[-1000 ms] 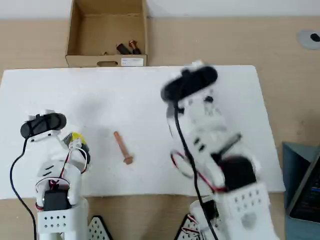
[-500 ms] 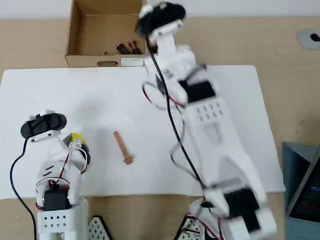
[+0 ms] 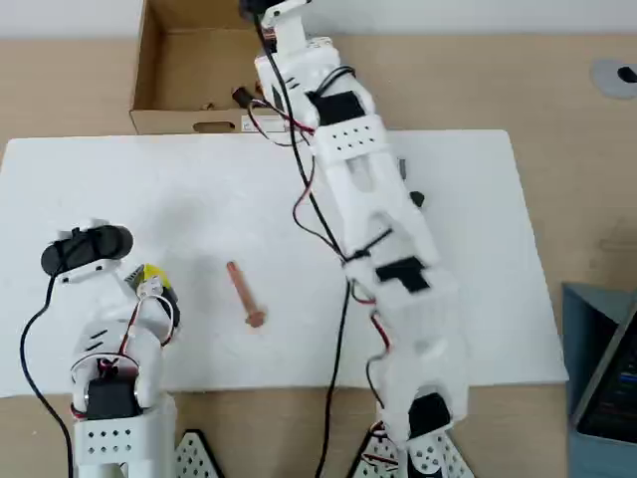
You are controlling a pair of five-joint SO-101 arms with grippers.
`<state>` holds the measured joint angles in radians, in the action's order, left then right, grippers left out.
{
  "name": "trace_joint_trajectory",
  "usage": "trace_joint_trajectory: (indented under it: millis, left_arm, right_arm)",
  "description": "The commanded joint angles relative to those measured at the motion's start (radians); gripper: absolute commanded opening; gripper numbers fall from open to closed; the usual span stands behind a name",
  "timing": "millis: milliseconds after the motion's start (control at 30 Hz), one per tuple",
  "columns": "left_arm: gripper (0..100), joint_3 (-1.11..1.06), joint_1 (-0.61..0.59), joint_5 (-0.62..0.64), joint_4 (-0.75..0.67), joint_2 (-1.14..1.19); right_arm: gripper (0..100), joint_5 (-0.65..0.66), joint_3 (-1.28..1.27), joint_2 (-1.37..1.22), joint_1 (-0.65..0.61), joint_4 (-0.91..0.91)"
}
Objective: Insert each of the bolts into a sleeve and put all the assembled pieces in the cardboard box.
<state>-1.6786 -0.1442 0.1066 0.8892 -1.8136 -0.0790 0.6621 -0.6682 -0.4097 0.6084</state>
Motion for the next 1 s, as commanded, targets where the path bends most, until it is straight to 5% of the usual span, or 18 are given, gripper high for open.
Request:
trace_joint_trajectory:
  millis: [0,433,700,967]
  left_arm:
    - [0,-0.015,-0.008,-0.002,0.003,-0.008]
    - [0,-0.015,-0.008,-0.002,0.003,-0.008]
    - [0,-0.015,-0.008,-0.002,0.003,-0.008]
    - [0,-0.015,-0.008,-0.002,0.003,-0.008]
  right_arm:
    - [0.9,0.058,0.228,-0.119,-0.004,-0.028]
    - [1.2,0.247,0.604,-0.473,-0.033,0.031]
    - [15.1,0.278,0.645,-0.496,-0.033,0.189]
    - [15.3,0.276,0.647,-0.466,-0.035,0.275]
